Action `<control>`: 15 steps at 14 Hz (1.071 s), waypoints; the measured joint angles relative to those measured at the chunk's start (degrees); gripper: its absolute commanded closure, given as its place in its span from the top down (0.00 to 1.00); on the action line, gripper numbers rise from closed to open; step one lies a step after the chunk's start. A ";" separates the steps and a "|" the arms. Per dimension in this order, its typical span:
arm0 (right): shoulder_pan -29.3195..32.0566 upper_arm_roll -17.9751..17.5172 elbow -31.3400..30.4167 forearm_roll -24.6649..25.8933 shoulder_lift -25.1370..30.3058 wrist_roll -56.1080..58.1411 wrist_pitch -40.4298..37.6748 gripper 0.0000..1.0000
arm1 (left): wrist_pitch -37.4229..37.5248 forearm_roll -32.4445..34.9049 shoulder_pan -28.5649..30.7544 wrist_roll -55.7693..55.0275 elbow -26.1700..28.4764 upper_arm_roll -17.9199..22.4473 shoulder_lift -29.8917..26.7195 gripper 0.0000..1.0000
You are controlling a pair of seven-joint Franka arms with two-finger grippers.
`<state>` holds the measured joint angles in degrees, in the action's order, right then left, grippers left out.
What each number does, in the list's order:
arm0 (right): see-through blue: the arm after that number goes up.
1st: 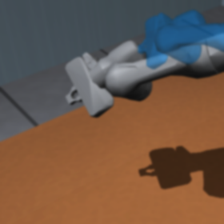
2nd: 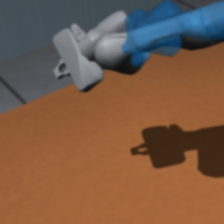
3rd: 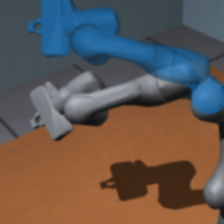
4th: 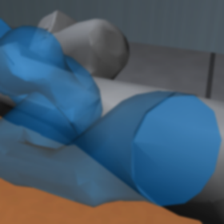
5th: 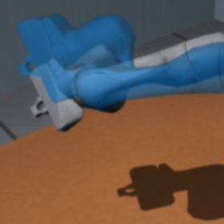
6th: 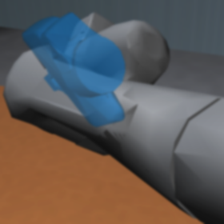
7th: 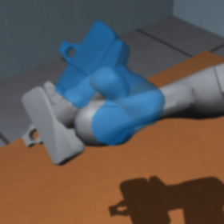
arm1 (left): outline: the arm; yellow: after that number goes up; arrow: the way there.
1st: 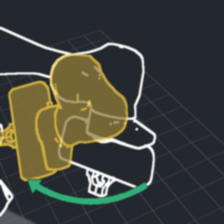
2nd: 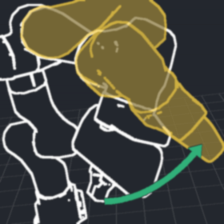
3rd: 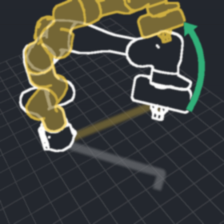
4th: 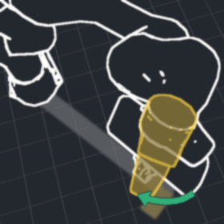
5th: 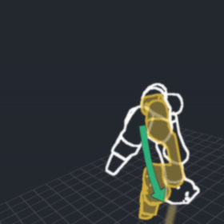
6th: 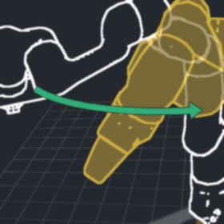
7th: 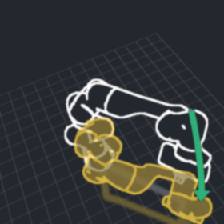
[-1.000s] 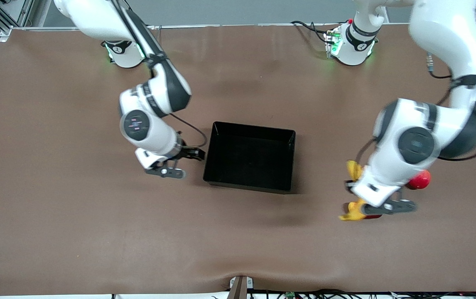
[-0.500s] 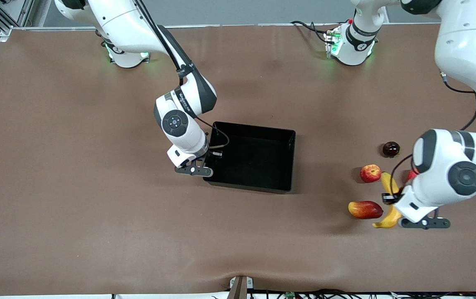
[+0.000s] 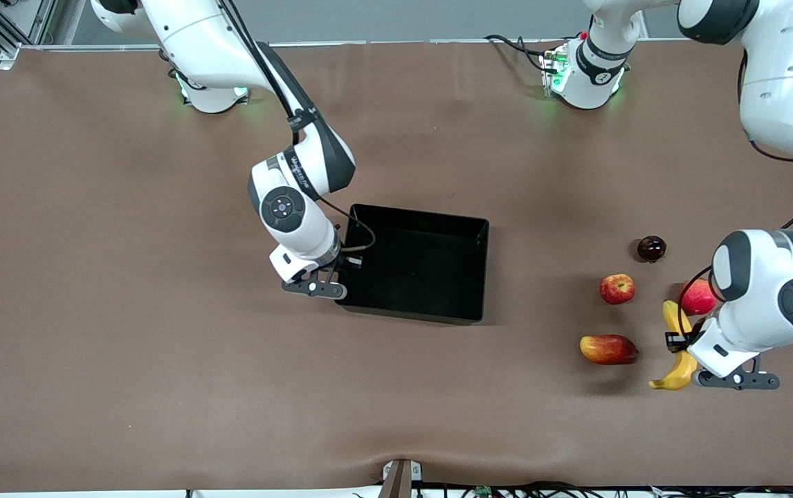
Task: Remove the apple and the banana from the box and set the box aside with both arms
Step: 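Place the banana by the mango while the right gripper grips the tray rim, then drag the black tray away from the fruit with the right gripper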
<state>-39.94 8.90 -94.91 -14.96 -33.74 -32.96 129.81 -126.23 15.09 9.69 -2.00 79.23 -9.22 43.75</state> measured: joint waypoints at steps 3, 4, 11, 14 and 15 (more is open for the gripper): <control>2.27 2.02 0.73 0.11 3.72 3.72 -7.03 0.00 | -2.33 0.50 -1.05 -3.39 0.01 2.56 2.88 0.00; 4.10 2.15 0.83 0.10 5.24 6.34 -9.55 0.00 | -2.88 1.73 -1.16 -4.27 0.02 3.03 3.61 0.00; 19.05 2.61 0.92 0.16 14.72 16.96 -26.60 0.00 | -6.96 4.15 -1.95 -8.95 0.01 4.28 7.11 0.65; 25.58 2.72 0.82 0.93 16.40 20.14 -30.29 0.00 | -6.97 4.33 -2.40 -9.64 -0.03 4.38 7.28 1.00; 27.73 2.74 0.70 1.23 16.51 22.69 -30.77 0.00 | -7.08 4.33 -2.38 -9.67 -0.18 4.39 7.26 1.00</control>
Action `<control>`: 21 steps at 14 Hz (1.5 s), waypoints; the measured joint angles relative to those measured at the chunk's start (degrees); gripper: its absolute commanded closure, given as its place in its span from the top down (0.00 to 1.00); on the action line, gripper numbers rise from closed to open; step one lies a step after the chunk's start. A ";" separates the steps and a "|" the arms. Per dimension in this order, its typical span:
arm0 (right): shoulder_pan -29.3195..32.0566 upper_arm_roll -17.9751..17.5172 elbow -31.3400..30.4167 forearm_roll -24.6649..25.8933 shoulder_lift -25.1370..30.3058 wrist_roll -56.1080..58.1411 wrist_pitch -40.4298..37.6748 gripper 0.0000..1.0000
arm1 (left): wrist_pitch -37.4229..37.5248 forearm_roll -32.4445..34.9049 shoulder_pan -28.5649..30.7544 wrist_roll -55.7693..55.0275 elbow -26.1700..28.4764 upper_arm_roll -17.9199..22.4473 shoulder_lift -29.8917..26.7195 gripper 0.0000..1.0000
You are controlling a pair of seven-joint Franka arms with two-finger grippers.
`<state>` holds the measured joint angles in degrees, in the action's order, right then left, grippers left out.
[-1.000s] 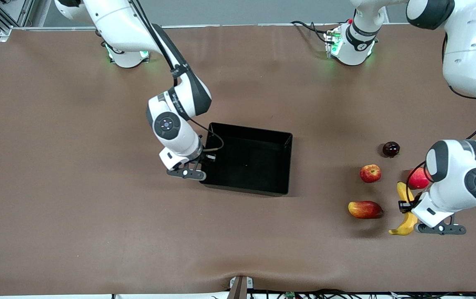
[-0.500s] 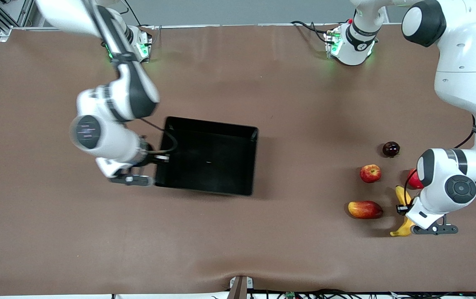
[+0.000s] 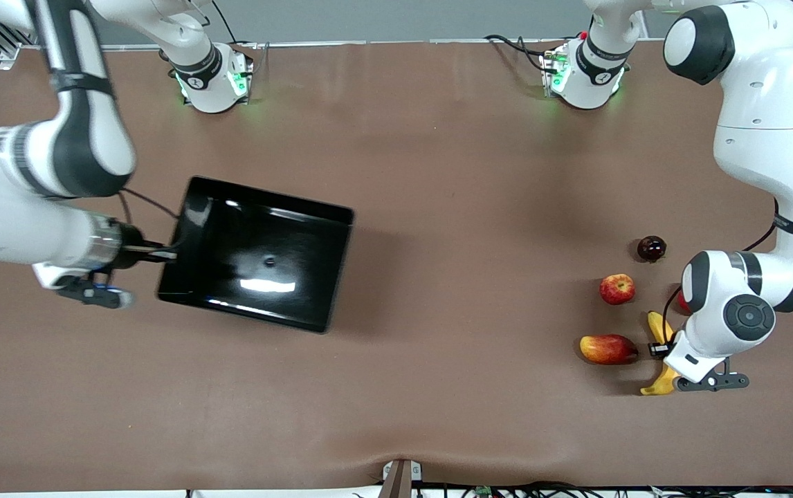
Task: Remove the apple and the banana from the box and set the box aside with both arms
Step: 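Drag the black tray away from the fruit with the right gripper, then open the right gripper and withdraw while the left gripper rises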
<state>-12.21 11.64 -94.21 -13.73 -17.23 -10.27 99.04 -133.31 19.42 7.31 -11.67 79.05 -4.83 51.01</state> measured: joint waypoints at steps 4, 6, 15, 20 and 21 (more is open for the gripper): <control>8.80 0.06 -1.26 0.44 -0.07 12.77 -0.37 0.00 | 0.06 0.00 0.47 -0.06 -1.67 0.01 -3.07 1.00; 14.76 0.09 -1.73 0.50 -0.95 21.40 0.27 0.00 | 6.25 0.00 0.85 -0.06 -1.73 -0.03 -9.45 1.00; 26.48 -0.01 -7.47 0.41 -10.70 40.04 17.01 0.00 | 17.25 -4.67 0.57 -0.06 -0.79 -1.65 -20.81 1.00; 27.12 -0.22 -7.76 -0.57 -12.99 40.19 19.22 0.58 | 28.74 -8.36 0.32 -0.06 -0.99 -2.79 -29.68 1.00; 27.13 -0.23 -7.75 -0.68 -13.14 40.19 19.24 1.00 | 31.68 -8.38 0.29 -0.06 -1.01 -3.49 -31.97 1.00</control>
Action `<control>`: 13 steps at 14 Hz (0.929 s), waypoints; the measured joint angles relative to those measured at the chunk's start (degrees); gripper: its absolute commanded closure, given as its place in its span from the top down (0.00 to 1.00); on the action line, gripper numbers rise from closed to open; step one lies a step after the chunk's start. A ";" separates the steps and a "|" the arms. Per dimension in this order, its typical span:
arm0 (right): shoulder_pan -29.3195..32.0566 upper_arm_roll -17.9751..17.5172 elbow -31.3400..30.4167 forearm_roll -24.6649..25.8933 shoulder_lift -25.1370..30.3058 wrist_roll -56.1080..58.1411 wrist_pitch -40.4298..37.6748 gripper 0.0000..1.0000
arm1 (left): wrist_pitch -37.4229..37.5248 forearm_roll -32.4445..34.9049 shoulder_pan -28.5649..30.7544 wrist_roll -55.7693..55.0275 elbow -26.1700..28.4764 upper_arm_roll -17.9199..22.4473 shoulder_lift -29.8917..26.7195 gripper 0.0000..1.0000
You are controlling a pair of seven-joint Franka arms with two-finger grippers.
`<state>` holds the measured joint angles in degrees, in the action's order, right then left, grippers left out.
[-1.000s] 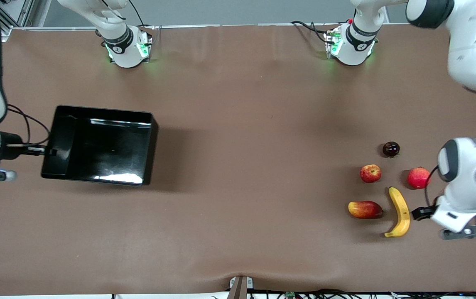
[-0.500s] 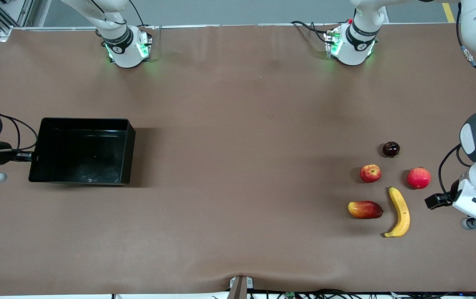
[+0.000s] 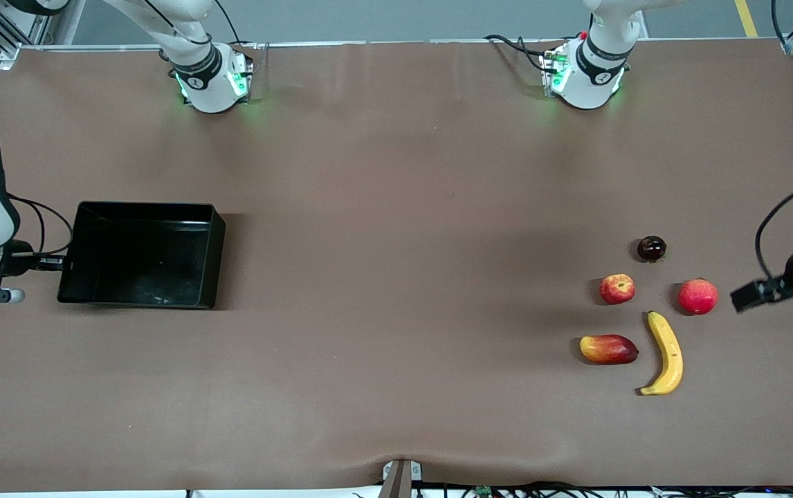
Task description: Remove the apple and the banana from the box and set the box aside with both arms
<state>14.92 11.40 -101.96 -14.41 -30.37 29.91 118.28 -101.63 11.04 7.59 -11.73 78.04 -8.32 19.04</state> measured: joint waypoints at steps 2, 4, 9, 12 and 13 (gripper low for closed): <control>0.06 0.00 0.04 -0.06 -0.01 0.00 0.00 1.00 | 5.85 -1.01 -0.06 0.52 0.00 -1.06 -4.93 1.00; 0.12 0.00 0.08 -0.06 -0.06 0.02 -0.06 1.00 | 11.45 -4.42 0.03 3.02 0.10 -1.24 -9.53 1.00; 1.30 0.01 3.70 -0.05 -1.59 0.10 0.24 1.00 | 17.17 -10.96 3.15 10.01 2.62 -1.04 -16.81 1.00; 1.82 0.01 13.48 -0.05 -1.52 0.13 -8.35 1.00 | 17.20 -11.32 -0.01 10.06 9.18 0.23 -21.65 1.00; 1.82 -0.01 16.94 -0.05 -1.40 0.13 -11.69 1.00 | 17.15 -11.32 -2.42 9.74 11.34 2.00 -23.31 1.00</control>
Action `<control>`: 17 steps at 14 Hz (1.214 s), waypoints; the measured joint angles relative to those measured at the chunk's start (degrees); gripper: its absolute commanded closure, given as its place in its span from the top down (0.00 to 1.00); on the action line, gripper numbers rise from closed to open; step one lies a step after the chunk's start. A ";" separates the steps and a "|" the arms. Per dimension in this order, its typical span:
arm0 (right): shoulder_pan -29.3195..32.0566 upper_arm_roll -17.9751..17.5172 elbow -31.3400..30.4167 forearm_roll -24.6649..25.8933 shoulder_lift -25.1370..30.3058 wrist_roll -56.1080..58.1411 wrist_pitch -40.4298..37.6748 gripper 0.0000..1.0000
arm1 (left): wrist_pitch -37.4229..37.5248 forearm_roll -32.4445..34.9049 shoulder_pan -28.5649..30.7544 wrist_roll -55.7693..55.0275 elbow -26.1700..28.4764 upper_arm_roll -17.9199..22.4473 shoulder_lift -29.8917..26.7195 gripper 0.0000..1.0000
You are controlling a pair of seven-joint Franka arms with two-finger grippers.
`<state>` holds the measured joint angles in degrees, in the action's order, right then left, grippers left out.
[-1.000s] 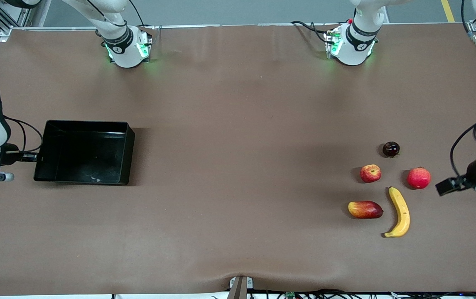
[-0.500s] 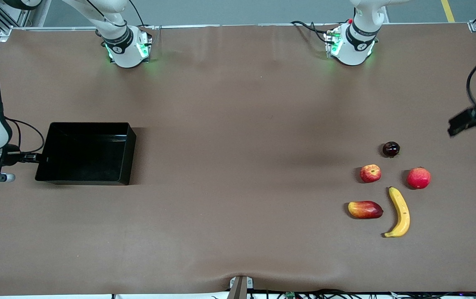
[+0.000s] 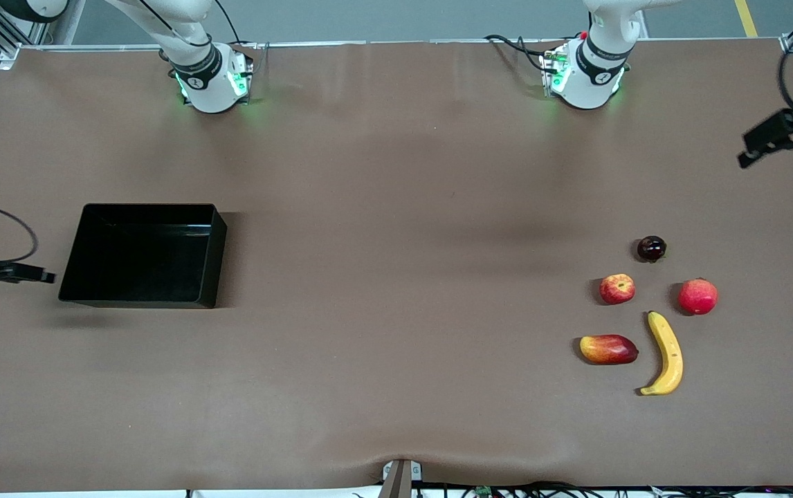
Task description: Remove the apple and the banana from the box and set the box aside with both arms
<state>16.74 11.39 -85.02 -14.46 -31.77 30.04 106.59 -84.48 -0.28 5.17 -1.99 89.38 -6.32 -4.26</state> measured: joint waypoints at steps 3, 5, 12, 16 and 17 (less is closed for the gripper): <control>0.02 -0.20 8.76 -0.16 0.67 0.01 -9.71 1.00 | -0.09 0.00 -5.01 -0.44 4.29 4.45 -3.95 1.00; -0.23 -1.22 12.30 -0.29 2.37 0.01 -13.77 1.00 | -0.23 0.00 -5.27 -0.95 5.91 4.46 -5.33 1.00; -14.88 -2.47 13.98 7.73 13.60 -27.09 -21.56 1.00 | -0.95 0.00 -5.65 -3.55 6.88 2.63 -5.58 1.00; -19.37 -2.52 13.44 11.05 19.21 -29.17 -23.63 1.00 | -0.99 0.00 -5.59 -3.78 6.81 2.49 -5.78 1.00; -19.20 -2.29 12.16 11.05 20.28 -27.95 -23.85 1.00 | -0.99 0.00 -5.59 -3.78 6.81 2.50 -5.82 1.00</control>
<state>-2.46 9.10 -72.86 -3.40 -11.49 2.09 82.74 -85.47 -0.28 -0.41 -5.78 96.19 -3.81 -10.08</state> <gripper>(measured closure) 0.000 0.000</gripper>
